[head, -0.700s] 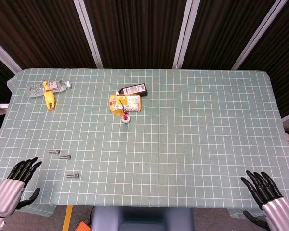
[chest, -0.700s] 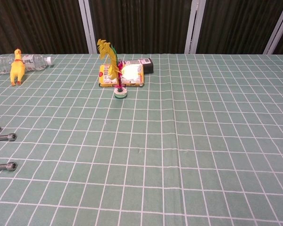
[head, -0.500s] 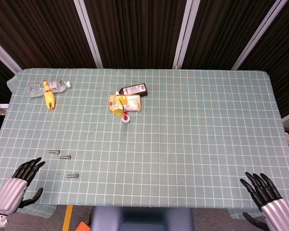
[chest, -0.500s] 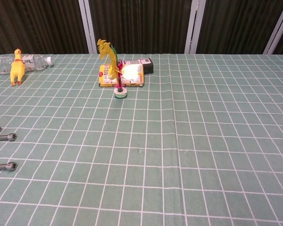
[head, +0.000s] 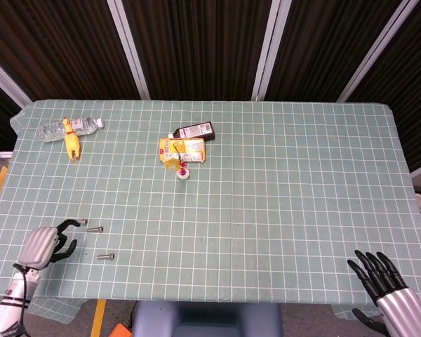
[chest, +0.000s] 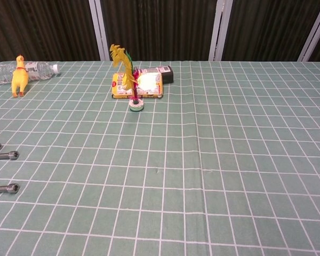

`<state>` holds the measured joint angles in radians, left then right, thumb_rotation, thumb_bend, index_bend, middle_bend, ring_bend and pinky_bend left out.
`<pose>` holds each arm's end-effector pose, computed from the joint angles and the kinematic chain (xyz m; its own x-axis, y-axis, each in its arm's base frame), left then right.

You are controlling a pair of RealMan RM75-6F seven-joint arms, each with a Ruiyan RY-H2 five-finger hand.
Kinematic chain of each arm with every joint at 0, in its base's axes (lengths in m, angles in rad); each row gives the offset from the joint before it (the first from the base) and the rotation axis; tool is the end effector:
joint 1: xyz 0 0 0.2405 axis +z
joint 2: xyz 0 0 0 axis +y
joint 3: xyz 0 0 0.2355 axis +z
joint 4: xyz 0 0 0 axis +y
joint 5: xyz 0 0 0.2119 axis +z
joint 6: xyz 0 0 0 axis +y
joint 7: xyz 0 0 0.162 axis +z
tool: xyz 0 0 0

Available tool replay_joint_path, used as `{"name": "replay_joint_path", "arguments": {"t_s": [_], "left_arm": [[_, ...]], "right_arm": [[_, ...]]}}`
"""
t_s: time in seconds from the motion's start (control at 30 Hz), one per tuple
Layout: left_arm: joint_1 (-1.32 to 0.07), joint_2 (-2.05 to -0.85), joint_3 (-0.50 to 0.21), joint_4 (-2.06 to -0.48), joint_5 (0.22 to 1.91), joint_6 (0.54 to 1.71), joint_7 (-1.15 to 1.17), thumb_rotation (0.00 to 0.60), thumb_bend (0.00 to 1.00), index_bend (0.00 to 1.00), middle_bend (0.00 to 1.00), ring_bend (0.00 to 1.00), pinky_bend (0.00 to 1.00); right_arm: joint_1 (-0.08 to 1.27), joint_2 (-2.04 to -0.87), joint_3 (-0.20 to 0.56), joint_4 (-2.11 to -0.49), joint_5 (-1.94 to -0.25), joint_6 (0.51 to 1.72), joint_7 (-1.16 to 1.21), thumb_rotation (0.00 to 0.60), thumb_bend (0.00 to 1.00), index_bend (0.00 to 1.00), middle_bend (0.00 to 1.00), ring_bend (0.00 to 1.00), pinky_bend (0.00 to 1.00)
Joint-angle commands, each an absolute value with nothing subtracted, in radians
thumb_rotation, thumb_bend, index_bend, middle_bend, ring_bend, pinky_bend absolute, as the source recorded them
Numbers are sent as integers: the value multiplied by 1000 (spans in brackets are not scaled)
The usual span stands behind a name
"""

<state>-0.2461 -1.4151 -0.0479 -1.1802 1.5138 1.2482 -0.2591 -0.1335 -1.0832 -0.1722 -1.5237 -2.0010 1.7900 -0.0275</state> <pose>-0.3243 0.2513 0.0642 0.2972 0.1784 0.9380 0.9541 -0.0925 -0.2847 -0.2641 -0.0763 0.1458 0.4518 -0.0219 0.8918 -0.8521 -0.3066 0.4241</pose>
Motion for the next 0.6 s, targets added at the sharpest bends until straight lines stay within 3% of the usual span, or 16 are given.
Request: {"name": "replay_joint_path", "arguments": {"t_s": [0.03,0.4,0.6], "left_arm": [[-280,-1505,-68,-1054,1465,1195,-269,600,449,424,1000,1000,1000],[-301,-1610,-100,-857,1421,1192,-313,600,451,384,1000,1000,1000],[-317,-1645,-101,-784,1403,1149,-320,600,452,412,1000,1000,1000]], "right_arm": [[-138,-1085,-174,-1521,-2003,1793,-33,600,179,0,0,0,0],[-150,-1081,-196,-1520,-2029,1791,-48,600,180,0,0,0,0],[-152,-1079,-196,-1521,-2027,1790,-48,600,180,0,0,0,0]]}}
